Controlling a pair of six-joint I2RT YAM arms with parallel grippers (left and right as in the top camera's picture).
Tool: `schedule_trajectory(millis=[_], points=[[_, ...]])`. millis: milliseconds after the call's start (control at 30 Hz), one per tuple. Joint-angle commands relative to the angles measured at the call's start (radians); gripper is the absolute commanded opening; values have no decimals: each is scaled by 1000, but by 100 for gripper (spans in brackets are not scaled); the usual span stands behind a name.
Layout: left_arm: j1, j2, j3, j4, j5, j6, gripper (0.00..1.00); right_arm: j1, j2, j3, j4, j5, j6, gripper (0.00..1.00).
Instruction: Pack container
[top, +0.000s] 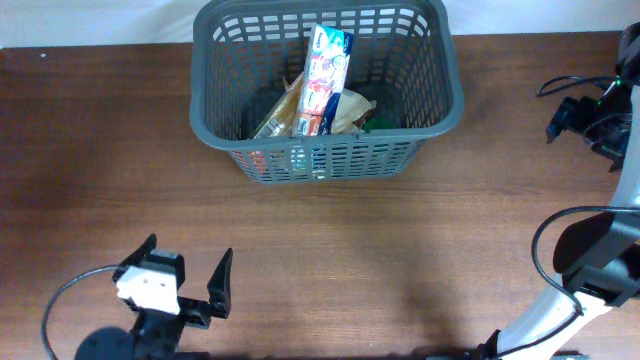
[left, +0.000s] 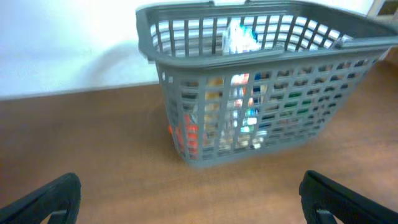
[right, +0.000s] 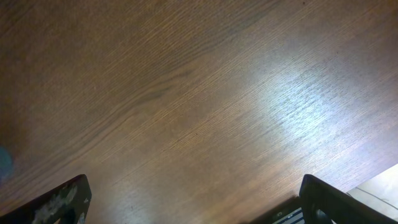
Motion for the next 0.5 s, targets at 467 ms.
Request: schedule_trajectory(millis=[467], points=[[10,-183,-439,645,44,105,99,-7,2,-5,3,2,-3,99]])
